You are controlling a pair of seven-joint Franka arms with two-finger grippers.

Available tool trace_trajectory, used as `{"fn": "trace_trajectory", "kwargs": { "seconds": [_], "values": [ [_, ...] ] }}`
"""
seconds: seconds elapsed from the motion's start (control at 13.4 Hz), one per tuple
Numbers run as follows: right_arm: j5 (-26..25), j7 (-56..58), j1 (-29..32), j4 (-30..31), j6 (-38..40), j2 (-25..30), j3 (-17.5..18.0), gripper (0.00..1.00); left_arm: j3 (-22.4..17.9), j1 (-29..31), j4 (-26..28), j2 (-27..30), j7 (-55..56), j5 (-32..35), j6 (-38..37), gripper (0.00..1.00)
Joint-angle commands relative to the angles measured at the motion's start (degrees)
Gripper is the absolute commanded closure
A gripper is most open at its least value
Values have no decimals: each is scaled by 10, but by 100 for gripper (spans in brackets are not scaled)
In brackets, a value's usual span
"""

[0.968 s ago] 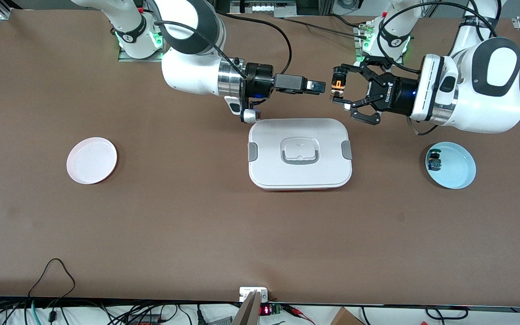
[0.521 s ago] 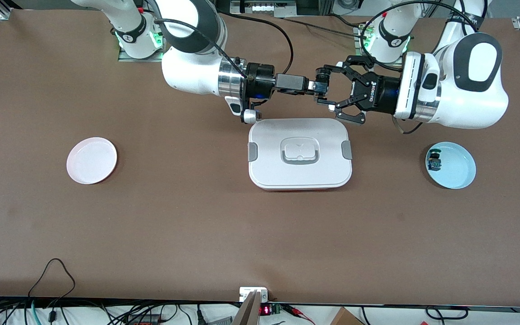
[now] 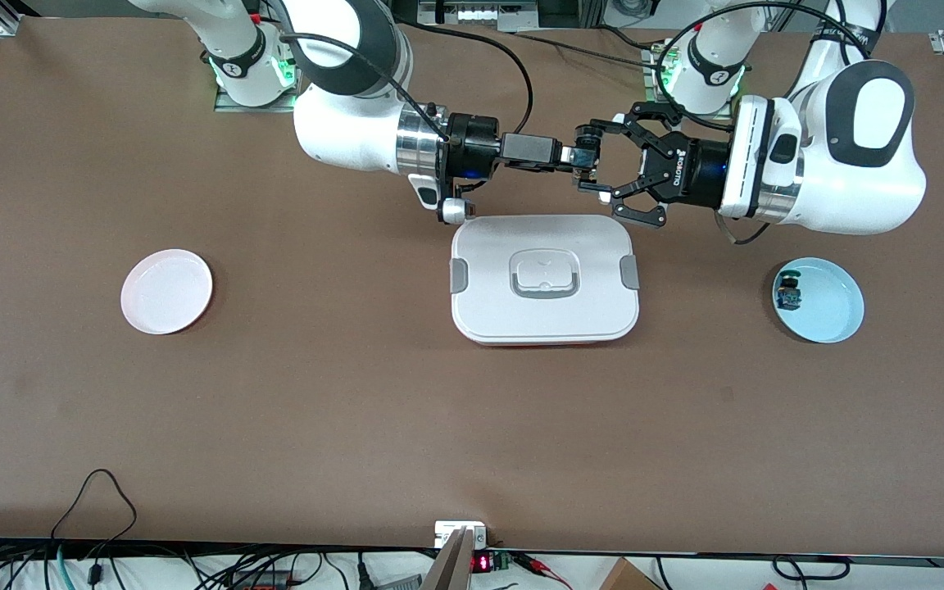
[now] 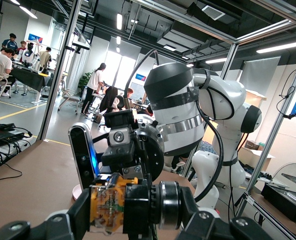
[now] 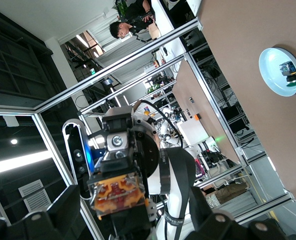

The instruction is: Transfer orange switch to right arm and place

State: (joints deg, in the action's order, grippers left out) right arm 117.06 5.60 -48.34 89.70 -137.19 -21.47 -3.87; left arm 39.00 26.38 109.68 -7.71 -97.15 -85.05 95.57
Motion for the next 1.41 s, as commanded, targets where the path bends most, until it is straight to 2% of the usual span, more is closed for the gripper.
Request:
{"fn": "trace_trajectory", "kwargs": {
  "seconds": [0.0, 0.15, 0.37, 0.67, 0.74, 0.89, 0.97, 1.04, 1.12, 1.34],
  "values": [
    [16, 17, -8, -12, -10, 2, -4, 69, 1, 5, 10, 16, 4, -18, 2, 100],
    [12, 18, -7, -12, -8, 2, -4, 86, 2, 5, 10, 16, 4, -18, 2, 100],
    [11, 18, -7, -12, -7, 2, -5, 94, 2, 5, 10, 16, 5, -18, 2, 100],
    [8, 30, -8, -12, -8, 2, -5, 95, 2, 7, 10, 16, 5, -18, 1, 100],
    [9, 36, -8, -12, -8, 2, -5, 95, 1, 9, 10, 15, 5, -18, -2, 90],
    [7, 41, -9, -12, -8, 2, -5, 96, 0, 16, 10, 16, 5, -18, -3, 84],
    [8, 47, -9, -12, -8, 2, -5, 99, 0, 18, 10, 16, 5, -18, -3, 76],
    [11, 49, -8, -12, -8, 2, -5, 99, 0, 23, 10, 16, 6, -18, -5, 19],
    [14, 50, -8, -12, -7, 2, -5, 99, -1, 34, 10, 14, 10, -16, -16, 0],
    [12, 51, -9, -11, -5, 2, -5, 100, -2, 60, 9, 11, 10, -10, -61, 0]
  ]
}}
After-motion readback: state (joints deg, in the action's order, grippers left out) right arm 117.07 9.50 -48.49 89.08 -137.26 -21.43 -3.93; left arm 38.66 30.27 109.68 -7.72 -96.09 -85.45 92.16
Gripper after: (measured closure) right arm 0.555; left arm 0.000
